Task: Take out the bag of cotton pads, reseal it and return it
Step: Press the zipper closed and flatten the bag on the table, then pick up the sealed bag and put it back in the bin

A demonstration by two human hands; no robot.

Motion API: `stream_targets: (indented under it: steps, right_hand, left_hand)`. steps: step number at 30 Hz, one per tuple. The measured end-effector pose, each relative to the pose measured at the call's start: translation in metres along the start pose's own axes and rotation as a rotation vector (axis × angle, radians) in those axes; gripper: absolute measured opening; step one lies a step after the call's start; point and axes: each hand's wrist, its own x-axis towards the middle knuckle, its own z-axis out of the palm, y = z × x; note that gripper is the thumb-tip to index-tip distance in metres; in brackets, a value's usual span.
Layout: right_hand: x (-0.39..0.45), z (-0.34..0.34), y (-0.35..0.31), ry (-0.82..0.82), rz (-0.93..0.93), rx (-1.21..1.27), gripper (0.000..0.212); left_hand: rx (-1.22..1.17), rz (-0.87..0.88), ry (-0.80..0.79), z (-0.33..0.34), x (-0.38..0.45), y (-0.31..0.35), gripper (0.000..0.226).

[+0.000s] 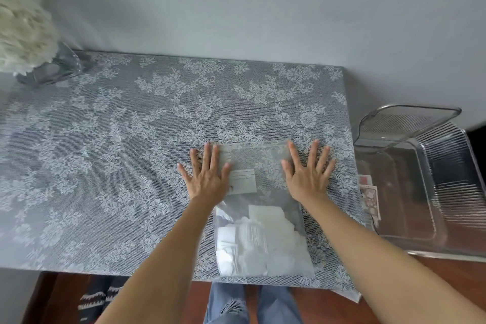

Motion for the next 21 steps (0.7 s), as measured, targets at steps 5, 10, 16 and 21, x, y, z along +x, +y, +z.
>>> stream_targets:
  steps: [5, 10, 16, 21]
  right_hand:
    - [-0.046, -0.017, 0.014, 0.074, -0.012, 0.069, 0.07]
    - [-0.113, -0.007, 0.017, 0.122, 0.109, 0.131, 0.048]
    - [-0.12, -0.009, 0.011, 0.01, 0.152, 0.224, 0.03]
    - [-0.134, -0.004, 0.006, 0.066, 0.196, 0.37, 0.04]
  left_hand:
    - [-0.168, -0.057, 0.05, -0.025, -0.034, -0.013, 0.061]
    - [-0.22, -0.216, -0.132, -0.026, -0.102, -0.01, 0.04]
    - [-0.252, -0.082, -0.204, -0.033, -0.117, -0.004, 0.026]
    - [-0.365, -0.015, -0.127, -0.034, -0.124, 0.004, 0.018]
